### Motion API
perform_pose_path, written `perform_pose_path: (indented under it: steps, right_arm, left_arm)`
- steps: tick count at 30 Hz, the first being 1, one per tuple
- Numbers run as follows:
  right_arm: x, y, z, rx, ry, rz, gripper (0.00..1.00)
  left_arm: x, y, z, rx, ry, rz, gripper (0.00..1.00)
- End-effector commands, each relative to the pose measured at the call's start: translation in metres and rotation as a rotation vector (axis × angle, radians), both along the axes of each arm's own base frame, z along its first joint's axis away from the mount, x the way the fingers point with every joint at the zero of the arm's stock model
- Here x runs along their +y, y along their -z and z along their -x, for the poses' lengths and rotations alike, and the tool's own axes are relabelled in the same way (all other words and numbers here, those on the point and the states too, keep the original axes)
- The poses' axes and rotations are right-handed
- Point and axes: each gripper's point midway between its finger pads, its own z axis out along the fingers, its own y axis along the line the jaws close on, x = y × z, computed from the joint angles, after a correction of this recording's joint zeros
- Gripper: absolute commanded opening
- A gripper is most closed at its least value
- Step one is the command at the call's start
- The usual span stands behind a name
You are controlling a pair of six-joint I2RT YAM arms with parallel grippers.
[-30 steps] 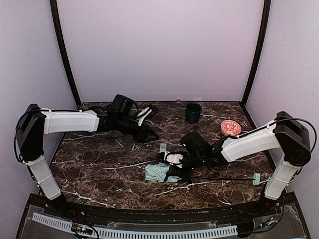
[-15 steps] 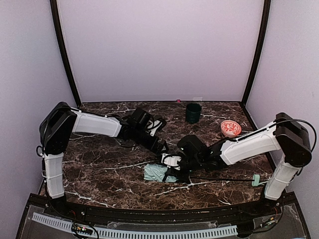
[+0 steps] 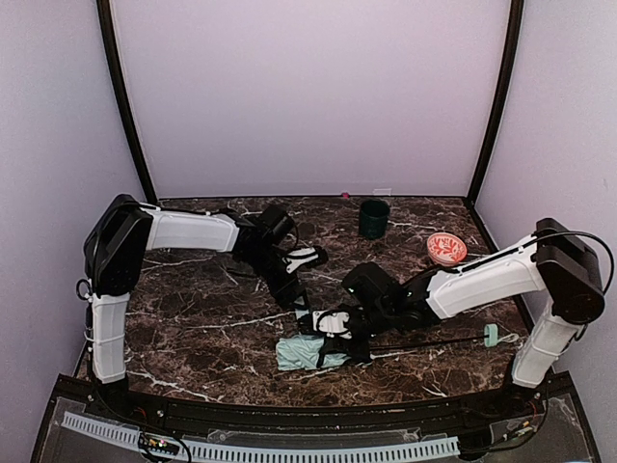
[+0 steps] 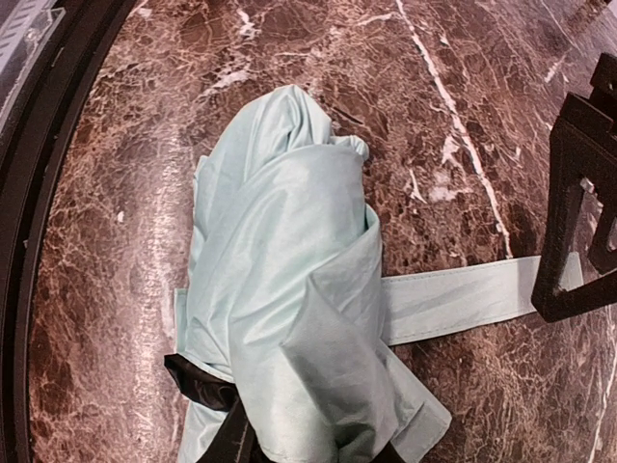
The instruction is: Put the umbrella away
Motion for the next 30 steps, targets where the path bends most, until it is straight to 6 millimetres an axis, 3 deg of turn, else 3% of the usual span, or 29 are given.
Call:
perform_pose_path:
  steps: [1,5,9,15,18,22,26,30]
  right_arm:
    - [-0.031,0.035,0.04,0.097,-0.133,0.181,0.0]
    - [-0.03,0.034,0.046,0.109,-0.162,0.19,0.0]
    - [-0.027,0.034,0.043,0.109,-0.151,0.201,0.0]
    - [-0.026,0.033,0.041,0.107,-0.14,0.207,0.0]
    - [-0.026,0.034,0.039,0.108,-0.129,0.206,0.0]
    - [-0.027,0.041,0.038,0.122,-0.112,0.234,0.0]
    - [-0.029,0.045,0.038,0.128,-0.103,0.252,0.0]
    - [-0.029,0.043,0.035,0.114,-0.097,0.246,0.0]
  left_arm:
    - [0.02,-0.006,0.021,0.092,0.048,-0.053,0.83]
    - [0.021,-0.002,0.013,0.084,0.001,-0.065,0.86]
    - [0.026,0.01,0.009,0.066,-0.023,-0.147,0.82]
    - [0.039,0.016,0.021,0.089,-0.018,-0.214,0.69]
    - [0.046,0.018,0.019,0.063,-0.039,-0.26,0.68]
    - [0.038,0.017,0.02,0.012,-0.042,-0.261,0.66]
    - [0.031,0.023,0.026,-0.062,-0.028,-0.308,0.73]
    - [0.042,0.036,0.034,-0.03,-0.053,-0.358,0.64]
